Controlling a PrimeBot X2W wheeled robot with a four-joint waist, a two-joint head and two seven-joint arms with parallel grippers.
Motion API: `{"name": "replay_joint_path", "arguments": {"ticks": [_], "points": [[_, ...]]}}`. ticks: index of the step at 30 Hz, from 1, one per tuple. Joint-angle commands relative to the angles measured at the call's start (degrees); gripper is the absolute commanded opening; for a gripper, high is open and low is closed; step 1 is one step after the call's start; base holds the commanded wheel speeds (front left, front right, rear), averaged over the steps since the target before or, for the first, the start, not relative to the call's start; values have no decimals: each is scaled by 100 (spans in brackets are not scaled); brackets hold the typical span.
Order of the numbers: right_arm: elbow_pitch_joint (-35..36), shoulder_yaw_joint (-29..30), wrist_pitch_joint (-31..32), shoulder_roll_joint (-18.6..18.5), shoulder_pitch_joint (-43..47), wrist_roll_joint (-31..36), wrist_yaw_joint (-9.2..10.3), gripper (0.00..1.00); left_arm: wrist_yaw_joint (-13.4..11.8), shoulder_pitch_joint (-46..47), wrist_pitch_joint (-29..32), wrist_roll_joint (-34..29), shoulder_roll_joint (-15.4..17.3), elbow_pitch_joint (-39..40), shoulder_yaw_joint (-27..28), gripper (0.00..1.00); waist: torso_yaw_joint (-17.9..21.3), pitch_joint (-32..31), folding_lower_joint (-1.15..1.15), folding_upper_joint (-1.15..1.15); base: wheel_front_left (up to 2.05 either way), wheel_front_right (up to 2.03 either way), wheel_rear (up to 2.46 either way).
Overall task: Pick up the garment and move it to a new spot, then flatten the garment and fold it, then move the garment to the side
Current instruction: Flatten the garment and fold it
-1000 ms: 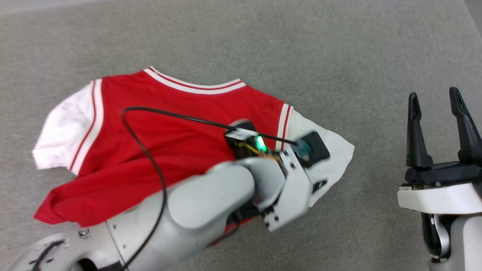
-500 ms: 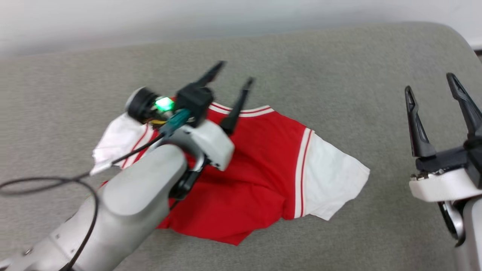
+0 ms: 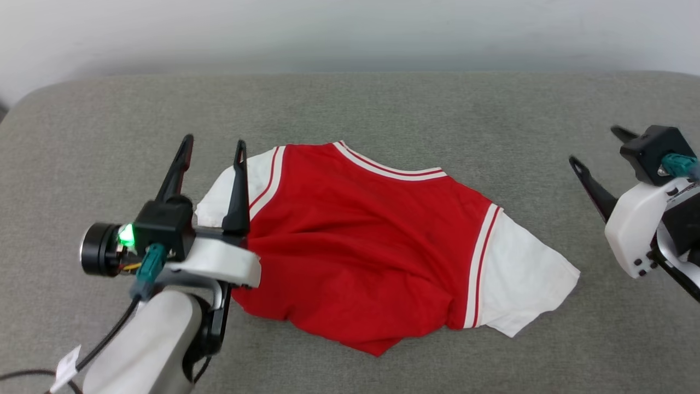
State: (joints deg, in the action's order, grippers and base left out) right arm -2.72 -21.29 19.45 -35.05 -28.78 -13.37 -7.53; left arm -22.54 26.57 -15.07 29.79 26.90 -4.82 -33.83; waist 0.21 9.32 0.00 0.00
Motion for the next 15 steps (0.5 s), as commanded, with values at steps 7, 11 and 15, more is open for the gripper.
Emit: {"name": "replay_joint_path", "arguments": {"ticks": [7, 11, 15], "points": [[-13, -1100, 2332, -1019, -469, -1758, 7, 100, 35, -856, -11, -593, -400, 472, 832, 100, -311, 174, 0, 0, 0, 0, 0], [-232, -1333, 2978, -1202, -534, -2398, 7, 100, 180, -1114, -12, -872, -609, 553, 1146, 100, -459, 337, 0, 0, 0, 0, 0], [-717, -1324, 2940, -988, -403, -2624, 7, 100, 354, -1268, -12, -1114, -804, 518, 1440, 100, -567, 527, 0, 0, 0, 0, 0]]}}
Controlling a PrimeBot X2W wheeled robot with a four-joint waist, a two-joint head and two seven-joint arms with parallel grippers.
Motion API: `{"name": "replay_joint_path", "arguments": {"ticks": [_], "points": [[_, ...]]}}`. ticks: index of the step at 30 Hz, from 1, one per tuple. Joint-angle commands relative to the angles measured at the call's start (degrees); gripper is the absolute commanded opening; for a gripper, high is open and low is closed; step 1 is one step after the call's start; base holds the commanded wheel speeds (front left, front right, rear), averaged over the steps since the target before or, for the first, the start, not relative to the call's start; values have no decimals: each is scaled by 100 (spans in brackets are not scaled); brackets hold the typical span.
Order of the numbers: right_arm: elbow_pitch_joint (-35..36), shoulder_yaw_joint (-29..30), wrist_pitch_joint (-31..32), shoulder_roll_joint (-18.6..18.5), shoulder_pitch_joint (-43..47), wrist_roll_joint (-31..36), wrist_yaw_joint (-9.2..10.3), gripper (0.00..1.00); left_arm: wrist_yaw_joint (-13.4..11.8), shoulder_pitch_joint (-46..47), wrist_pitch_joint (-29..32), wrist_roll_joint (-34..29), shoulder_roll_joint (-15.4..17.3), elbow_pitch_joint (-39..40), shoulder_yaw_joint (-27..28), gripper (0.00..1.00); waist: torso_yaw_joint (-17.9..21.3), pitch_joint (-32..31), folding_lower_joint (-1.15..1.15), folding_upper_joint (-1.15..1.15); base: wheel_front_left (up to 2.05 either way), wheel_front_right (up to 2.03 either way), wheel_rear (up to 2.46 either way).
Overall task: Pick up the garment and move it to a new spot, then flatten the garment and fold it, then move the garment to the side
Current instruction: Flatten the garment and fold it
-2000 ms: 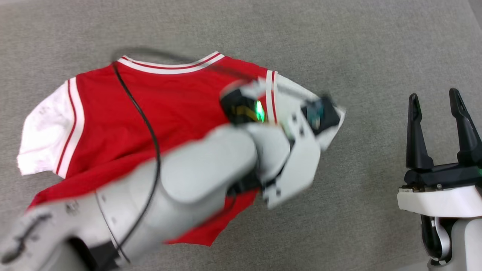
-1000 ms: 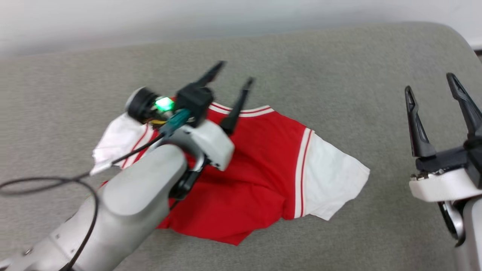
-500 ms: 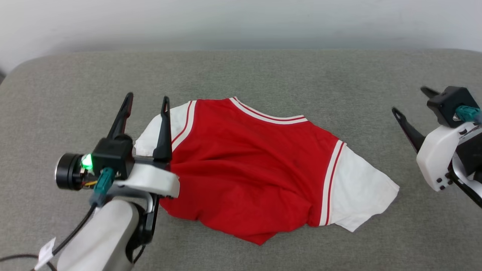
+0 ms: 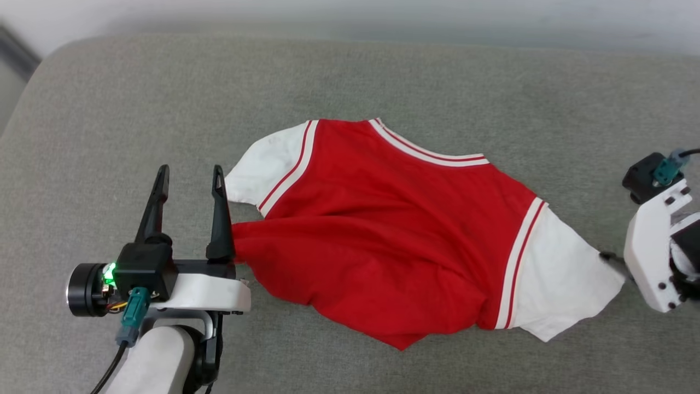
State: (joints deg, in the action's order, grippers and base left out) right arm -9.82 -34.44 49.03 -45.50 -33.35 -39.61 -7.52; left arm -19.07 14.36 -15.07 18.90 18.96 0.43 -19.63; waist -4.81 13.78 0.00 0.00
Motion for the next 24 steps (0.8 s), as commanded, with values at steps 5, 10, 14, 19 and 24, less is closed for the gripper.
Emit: {"name": "replay_joint_path", "arguments": {"ticks": [5, 10, 14, 19, 24], "points": [[-585, -194, -266, 386, 262, -101, 5, 100, 222, -206, -13, -279, -215, -124, 357, 100, -127, 300, 0, 0, 0, 0, 0], [-1020, -656, -511, 601, 398, -191, 5, 100, 398, -340, -13, -518, -391, -232, 634, 100, -98, 375, 0, 0, 0, 0, 0], [-1004, -759, -947, 457, 54, -199, 8, 0, 533, -440, -13, -658, -476, -318, 856, 100, 25, 310, 0, 0, 0, 0, 0], [-797, -609, -1336, -60, -410, -386, 8, 0, 705, -561, -13, -804, -601, -415, 1073, 100, 153, 150, 0, 0, 0, 0, 0], [-634, -448, -1305, -634, -326, -753, 7, 0, 852, -623, -13, -928, -711, -472, 1215, 100, 224, 43, 0, 0, 0, 0, 0]]}}
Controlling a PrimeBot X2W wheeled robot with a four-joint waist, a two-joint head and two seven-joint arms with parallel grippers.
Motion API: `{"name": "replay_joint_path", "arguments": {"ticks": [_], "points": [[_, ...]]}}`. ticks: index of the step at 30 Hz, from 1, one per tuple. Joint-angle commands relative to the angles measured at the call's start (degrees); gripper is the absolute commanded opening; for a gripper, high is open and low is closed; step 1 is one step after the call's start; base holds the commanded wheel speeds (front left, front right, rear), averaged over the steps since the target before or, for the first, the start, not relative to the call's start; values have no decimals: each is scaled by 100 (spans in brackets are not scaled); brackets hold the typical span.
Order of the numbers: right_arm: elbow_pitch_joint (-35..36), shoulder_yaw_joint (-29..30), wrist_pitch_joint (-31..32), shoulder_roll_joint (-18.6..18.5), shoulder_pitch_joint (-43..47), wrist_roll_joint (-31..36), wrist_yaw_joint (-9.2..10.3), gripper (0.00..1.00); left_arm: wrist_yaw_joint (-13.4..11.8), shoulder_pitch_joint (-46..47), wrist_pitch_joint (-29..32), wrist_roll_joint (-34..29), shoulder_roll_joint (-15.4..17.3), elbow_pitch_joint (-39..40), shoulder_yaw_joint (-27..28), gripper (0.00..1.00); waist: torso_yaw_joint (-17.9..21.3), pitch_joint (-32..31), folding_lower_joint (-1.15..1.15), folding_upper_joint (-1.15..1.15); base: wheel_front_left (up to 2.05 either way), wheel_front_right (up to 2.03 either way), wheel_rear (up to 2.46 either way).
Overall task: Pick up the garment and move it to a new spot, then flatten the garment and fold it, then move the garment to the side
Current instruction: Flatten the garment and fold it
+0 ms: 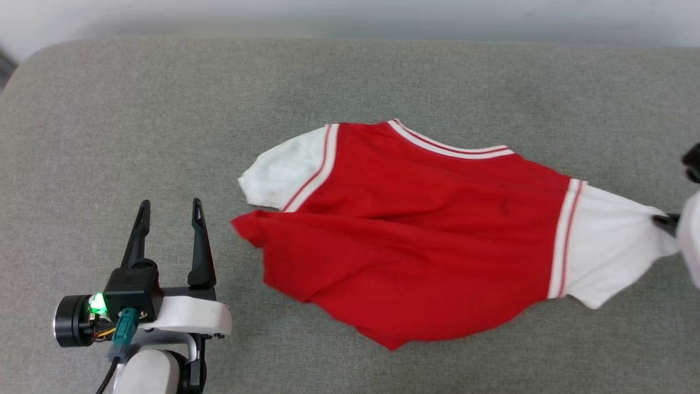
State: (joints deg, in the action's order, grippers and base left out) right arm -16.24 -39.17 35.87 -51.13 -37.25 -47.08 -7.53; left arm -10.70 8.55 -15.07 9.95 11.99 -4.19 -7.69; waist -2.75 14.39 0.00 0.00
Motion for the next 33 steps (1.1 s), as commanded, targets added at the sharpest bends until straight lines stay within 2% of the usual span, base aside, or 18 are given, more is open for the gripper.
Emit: {"name": "replay_joint_path", "arguments": {"ticks": [1, 5, 12, 13, 14, 18, 19, 25, 30, 33], "points": [[18, 31, 28, -185, 153, -37, 8, 0, 55, -50, -13, -48, -45, -19, 35, 100, 26, -26, 0, 0, 0, 0, 0], [-90, -11, 87, -336, 566, -175, 7, 0, 151, -25, -13, -135, -119, -43, 127, 100, 58, 1, 0, 0, 0, 0, 0], [-613, -99, -114, 76, 1163, -157, 6, 0, 315, 100, -13, -250, -238, -164, 215, 100, 71, 39, 0, 0, 0, 0, 0], [-643, -65, -219, 117, 1145, -112, 7, 42, 348, 124, -13, -265, -226, -189, 240, 100, 86, 23, 0, 0, 0, 0, 0], [-652, -15, -358, 126, 1080, -60, 7, 100, 367, 149, -13, -286, -207, -214, 259, 100, 104, 1, 0, 0, 0, 0, 0], [-612, 220, -1043, 124, 824, 307, 7, 100, 500, 314, -13, -323, -78, -339, 358, 100, 195, -103, 0, 0, 0, 0, 0], [-612, 220, -1043, 124, 824, 307, 7, 100, 500, 314, -13, -323, -78, -339, 358, 100, 195, -103, 0, 0, 0, 0, 0], [-508, 1150, -2633, 471, 549, 1182, 7, 100, 842, 911, 44, -271, 237, -753, 370, 100, 368, -198, 0, 0, 0, 0, 0], [-199, 2171, -3771, 1135, 572, 2251, 7, 100, 1199, 1725, 543, -186, 625, -1092, 376, 100, 569, -138, 0, 0, 0, 0, 0], [175, 2953, -4265, 1813, 825, 2925, 6, 100, 1391, 2172, 929, -191, 809, -1177, 288, 100, 675, -77, 0, 0, 0, 0, 0]]}}
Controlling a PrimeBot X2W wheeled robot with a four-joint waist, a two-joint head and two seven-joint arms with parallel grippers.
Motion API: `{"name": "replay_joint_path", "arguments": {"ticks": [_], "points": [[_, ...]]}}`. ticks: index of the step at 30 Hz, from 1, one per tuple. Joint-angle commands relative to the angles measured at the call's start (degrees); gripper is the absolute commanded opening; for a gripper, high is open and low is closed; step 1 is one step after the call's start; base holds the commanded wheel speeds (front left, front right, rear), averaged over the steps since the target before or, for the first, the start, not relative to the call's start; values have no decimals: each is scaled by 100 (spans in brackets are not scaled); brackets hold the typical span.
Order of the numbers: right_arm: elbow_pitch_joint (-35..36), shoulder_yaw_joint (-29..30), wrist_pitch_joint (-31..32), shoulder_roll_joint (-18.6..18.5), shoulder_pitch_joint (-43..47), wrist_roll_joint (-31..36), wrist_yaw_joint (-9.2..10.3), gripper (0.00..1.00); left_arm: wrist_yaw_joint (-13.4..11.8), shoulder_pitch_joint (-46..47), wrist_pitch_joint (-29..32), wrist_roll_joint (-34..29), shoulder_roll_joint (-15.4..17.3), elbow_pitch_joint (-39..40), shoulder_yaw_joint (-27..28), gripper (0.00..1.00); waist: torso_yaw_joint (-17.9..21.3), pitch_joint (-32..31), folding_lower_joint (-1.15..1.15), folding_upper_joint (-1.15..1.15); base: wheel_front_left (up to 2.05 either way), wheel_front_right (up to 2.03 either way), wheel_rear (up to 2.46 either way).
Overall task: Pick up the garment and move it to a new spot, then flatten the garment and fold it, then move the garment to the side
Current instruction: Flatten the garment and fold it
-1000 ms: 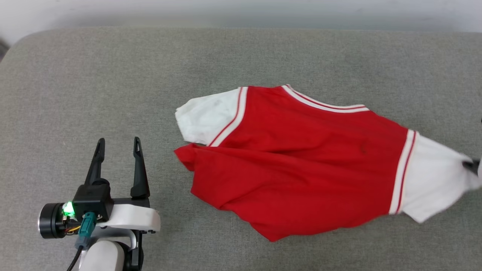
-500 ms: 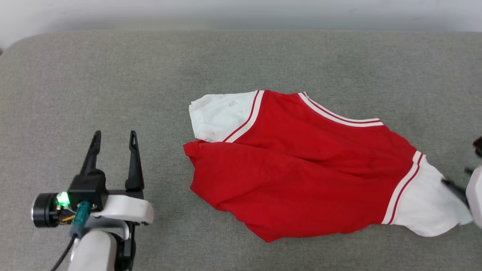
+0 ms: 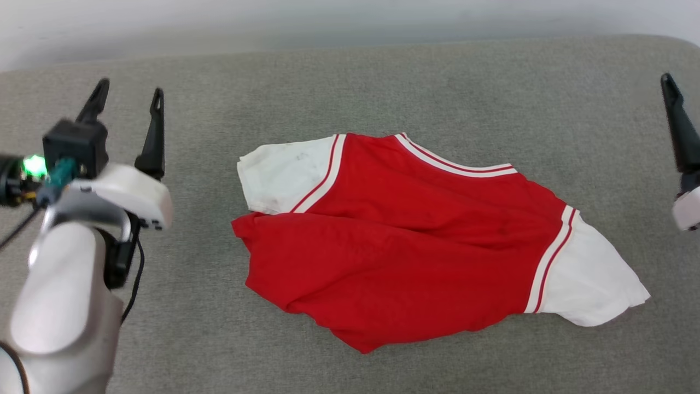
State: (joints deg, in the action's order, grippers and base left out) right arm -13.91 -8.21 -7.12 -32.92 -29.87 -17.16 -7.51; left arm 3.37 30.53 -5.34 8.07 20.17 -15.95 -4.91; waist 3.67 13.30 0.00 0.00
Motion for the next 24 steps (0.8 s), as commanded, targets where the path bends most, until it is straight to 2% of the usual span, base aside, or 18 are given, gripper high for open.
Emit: {"name": "replay_joint_path", "arguments": {"ticks": [1, 6, 11, 16, 24], "points": [[124, 89, -79, 196, 167, 156, 5, 100, 44, 127, 103, 1, 62, -17, -15, 100, 66, 57, 0, 0, 0, 0, 0], [1215, 967, -360, 1258, 786, 1068, 5, 100, 280, 844, 851, 82, 379, -104, -266, 100, 213, 210, 0, 0, 0, 0, 0], [2079, 1264, -342, 2033, 1449, 1508, 5, 100, 390, 1536, 1692, 395, 629, -308, -729, 100, 326, 395, 0, 0, 0, 0, 0], [2433, 1192, -231, 2378, 1841, 1731, 4, 100, 401, 2273, 2904, 1307, 987, -452, -1696, 100, 456, 617, 0, 0, 0, 0, 0], [2456, 1040, -283, 2544, 1764, 1792, 5, 100, 404, 3176, 5141, 2844, 1631, -326, -3345, 100, 675, 1030, 0, 0, 0, 0, 0]]}}
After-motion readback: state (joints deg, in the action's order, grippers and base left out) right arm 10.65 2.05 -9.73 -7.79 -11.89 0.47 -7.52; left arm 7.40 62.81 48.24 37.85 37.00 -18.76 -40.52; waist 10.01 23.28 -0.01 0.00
